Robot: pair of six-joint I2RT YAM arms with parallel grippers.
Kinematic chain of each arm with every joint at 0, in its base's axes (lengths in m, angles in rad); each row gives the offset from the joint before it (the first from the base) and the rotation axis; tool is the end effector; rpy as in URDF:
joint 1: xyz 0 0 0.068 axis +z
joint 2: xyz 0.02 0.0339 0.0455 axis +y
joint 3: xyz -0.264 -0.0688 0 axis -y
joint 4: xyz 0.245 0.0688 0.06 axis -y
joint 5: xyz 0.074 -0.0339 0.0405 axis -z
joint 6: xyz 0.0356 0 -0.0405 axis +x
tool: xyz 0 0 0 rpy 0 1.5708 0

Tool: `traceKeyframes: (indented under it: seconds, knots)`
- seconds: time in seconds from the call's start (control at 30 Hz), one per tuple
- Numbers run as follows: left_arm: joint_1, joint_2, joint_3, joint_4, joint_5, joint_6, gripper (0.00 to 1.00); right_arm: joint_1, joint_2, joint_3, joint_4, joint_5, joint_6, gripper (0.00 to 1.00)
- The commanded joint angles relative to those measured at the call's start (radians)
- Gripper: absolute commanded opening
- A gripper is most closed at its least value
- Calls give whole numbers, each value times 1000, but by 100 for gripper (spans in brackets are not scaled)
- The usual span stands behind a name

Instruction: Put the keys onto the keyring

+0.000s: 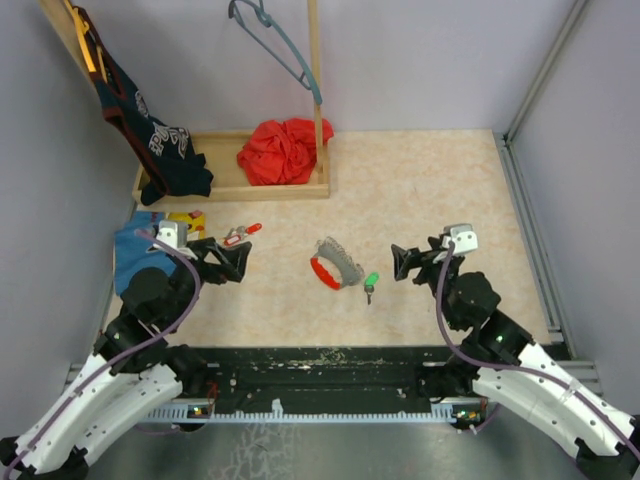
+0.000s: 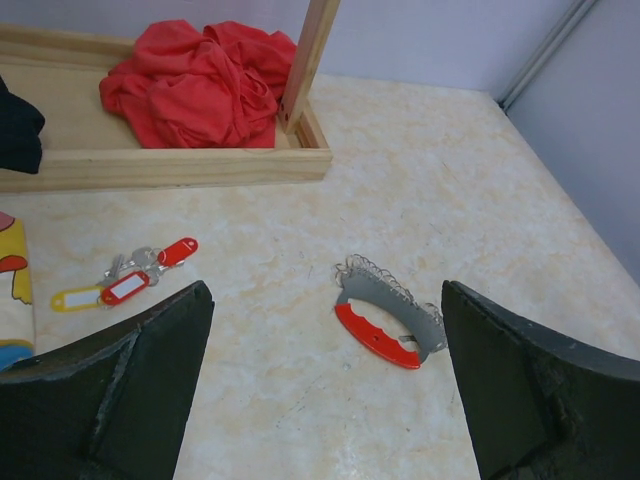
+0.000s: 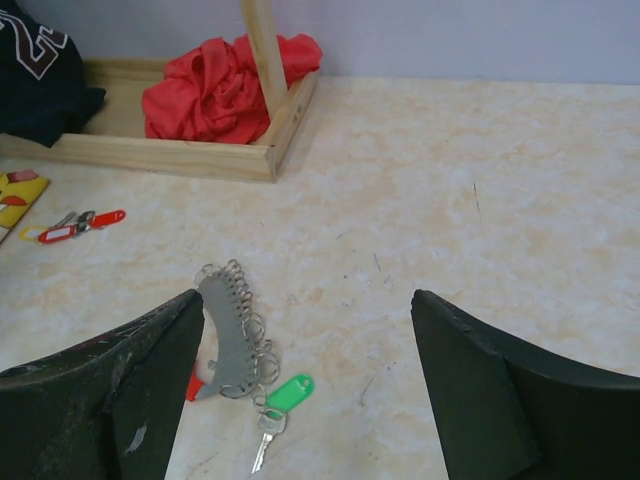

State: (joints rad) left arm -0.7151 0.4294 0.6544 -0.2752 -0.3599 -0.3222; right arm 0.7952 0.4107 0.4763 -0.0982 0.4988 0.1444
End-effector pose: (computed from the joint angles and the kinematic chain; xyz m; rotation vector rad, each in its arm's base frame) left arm 0.0932 -0.0644 0.3312 0.0413 1.6411 -0.5070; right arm 0.0988 0.0764 0.2914 -0.1345 1.6036 0.3298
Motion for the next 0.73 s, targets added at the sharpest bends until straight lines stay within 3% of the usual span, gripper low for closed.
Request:
traceKeyframes:
  seconds: [0.0,0.7]
  knots:
    - [5,-35,-18,-4,-37,43,100,-7,-9,-20,41,32,-13,85]
    - [5,-56,-52,10,-50,27,100,-7,11,-6,25,53,-24,88]
